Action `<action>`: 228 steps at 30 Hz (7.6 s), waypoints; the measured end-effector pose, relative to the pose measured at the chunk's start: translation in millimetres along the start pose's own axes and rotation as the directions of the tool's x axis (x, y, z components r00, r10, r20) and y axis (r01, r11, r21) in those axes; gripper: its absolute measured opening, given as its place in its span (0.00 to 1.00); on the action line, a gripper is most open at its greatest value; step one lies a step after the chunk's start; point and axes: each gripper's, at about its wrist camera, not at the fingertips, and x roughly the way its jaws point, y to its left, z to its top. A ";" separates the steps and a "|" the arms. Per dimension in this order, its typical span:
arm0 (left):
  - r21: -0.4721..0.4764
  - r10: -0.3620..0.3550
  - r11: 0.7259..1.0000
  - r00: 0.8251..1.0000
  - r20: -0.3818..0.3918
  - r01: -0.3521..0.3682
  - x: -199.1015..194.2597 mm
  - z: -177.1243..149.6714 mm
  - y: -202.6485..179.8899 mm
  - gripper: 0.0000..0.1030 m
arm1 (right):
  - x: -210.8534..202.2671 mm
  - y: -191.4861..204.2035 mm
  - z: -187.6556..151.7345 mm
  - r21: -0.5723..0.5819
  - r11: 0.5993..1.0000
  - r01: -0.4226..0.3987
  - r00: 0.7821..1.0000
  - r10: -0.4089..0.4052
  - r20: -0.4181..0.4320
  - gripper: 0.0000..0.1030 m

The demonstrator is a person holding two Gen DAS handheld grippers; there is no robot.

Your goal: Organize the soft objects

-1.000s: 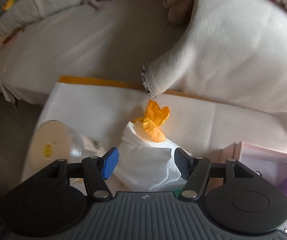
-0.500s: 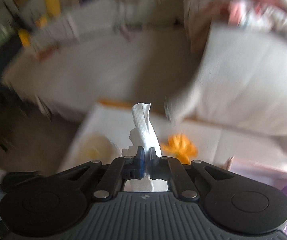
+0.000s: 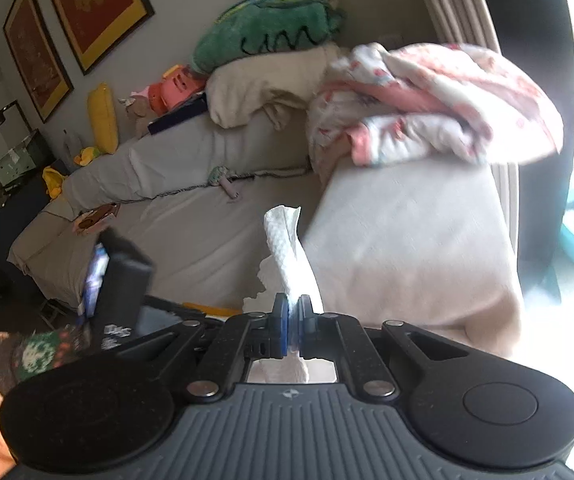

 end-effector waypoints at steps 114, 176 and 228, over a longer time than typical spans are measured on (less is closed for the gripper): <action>-0.089 0.001 0.996 1.000 -0.006 -0.001 48.6 5.8 7.1 0.19 | 19.6 -19.8 -39.0 0.013 0.997 0.073 0.997 -0.073 0.004 0.05; -0.069 -0.292 0.941 0.899 0.326 0.331 -2.7 -74.5 -101.6 0.24 | -12.4 -64.2 -133.1 -0.065 0.961 0.269 0.963 -0.268 0.028 0.43; -0.165 0.036 0.986 0.924 0.380 0.029 -56.1 -351.9 -91.8 0.25 | -19.0 25.8 -287.4 -0.068 0.946 0.316 0.944 -0.321 -0.073 0.61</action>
